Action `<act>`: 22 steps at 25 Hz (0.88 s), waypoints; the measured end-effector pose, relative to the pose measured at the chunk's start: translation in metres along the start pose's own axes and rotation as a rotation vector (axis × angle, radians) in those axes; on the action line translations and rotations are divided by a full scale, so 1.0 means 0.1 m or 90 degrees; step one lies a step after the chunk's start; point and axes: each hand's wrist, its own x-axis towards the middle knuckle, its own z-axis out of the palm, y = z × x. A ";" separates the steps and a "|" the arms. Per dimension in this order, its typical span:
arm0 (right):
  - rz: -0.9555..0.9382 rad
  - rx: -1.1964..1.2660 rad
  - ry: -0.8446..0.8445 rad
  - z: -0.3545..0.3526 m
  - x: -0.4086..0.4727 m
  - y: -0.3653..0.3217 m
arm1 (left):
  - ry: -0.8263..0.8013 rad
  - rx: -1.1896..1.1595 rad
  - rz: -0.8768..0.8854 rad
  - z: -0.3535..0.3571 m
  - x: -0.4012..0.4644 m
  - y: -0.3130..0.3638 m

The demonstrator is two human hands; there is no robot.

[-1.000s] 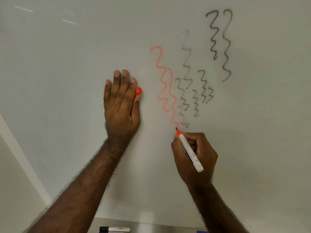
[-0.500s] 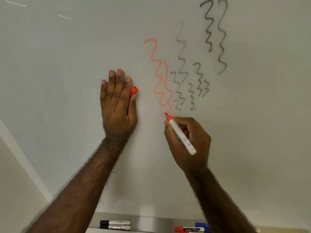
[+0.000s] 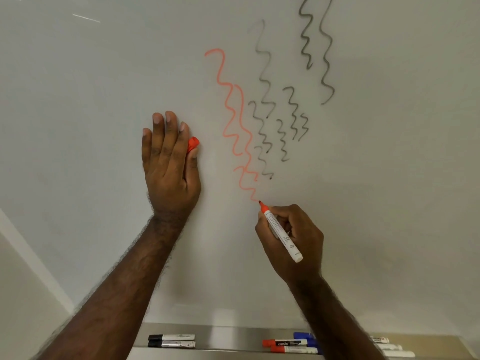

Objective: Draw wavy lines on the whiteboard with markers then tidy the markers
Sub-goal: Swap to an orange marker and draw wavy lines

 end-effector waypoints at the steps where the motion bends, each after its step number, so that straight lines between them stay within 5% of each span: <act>1: -0.006 -0.003 -0.003 -0.01 -0.02 0.03 | -0.002 0.001 -0.002 0.00 -0.02 0.01; 22: -0.001 -0.003 0.002 -0.21 0.06 0.12 | -0.036 0.005 -0.046 0.02 -0.41 0.11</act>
